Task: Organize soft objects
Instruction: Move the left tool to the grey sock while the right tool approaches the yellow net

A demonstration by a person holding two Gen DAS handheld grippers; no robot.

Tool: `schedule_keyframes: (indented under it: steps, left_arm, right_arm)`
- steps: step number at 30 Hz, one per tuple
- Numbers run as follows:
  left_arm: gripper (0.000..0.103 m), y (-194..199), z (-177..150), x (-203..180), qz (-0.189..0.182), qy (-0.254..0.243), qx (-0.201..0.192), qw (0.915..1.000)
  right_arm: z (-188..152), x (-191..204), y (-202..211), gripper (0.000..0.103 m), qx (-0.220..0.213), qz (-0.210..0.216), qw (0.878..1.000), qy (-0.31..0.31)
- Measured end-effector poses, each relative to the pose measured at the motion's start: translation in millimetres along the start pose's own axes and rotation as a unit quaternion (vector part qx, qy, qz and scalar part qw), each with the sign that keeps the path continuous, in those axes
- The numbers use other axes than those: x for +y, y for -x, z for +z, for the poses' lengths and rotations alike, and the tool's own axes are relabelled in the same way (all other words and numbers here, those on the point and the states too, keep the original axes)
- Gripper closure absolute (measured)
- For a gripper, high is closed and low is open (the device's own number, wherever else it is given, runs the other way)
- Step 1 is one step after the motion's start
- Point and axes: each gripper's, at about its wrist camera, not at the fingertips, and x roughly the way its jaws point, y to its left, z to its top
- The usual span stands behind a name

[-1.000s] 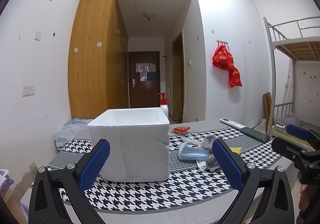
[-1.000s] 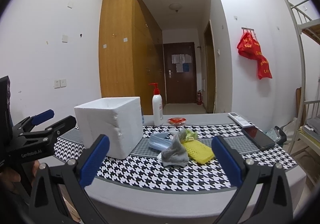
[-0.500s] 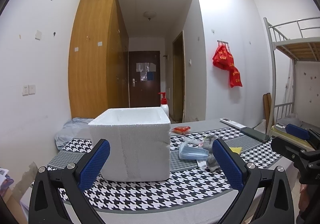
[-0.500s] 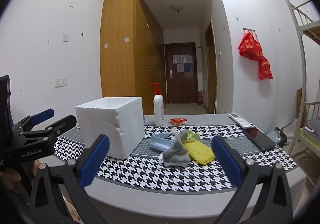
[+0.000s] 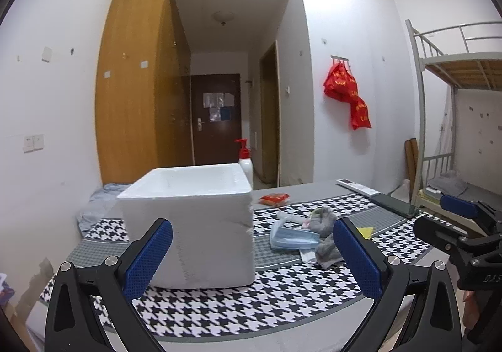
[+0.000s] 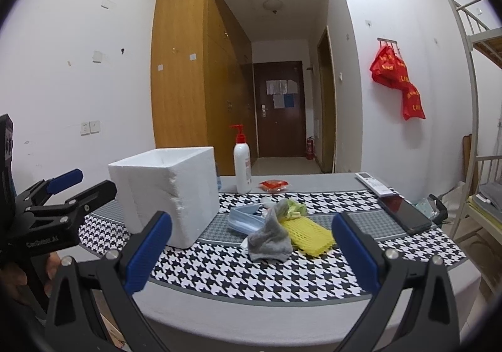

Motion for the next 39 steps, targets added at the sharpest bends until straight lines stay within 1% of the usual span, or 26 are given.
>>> schedule_keyframes:
  steps: [9,18,28,30,36,39]
  left_arm:
    - [0.001,-29,4,-9,-0.03,-0.001,0.025,0.9992]
    - [0.001,-57,5,-28,-0.064,-0.004,0.05,0.9967]
    - [0.001,-84,3,-48,-0.071,-0.023,0.074,0.9944]
    - [0.001,-89,5,-50,-0.077,-0.022,0.08,0.9936]
    - [0.001,-104,5,-58,-0.093,-0.032,0.095,0.9906]
    - [0.001,-110,5,-63,-0.101,-0.039,0.1,0.9891]
  right_arm:
    - [-4,-14,-21,0.0,0.027,-0.011,1.0,-0.005]
    - [-6,-32,-41,0.0,0.051,-0.021,0.998,-0.014]
    - [-7,-55,-63,0.0,0.075,-0.02,0.997,-0.029]
    - [-7,-61,-70,0.0,0.085,-0.015,0.996,-0.037]
    - [-8,-71,-78,0.0,0.091,-0.016,0.995,-0.04]
    - [-9,-77,-86,0.0,0.102,-0.027,0.994,-0.038]
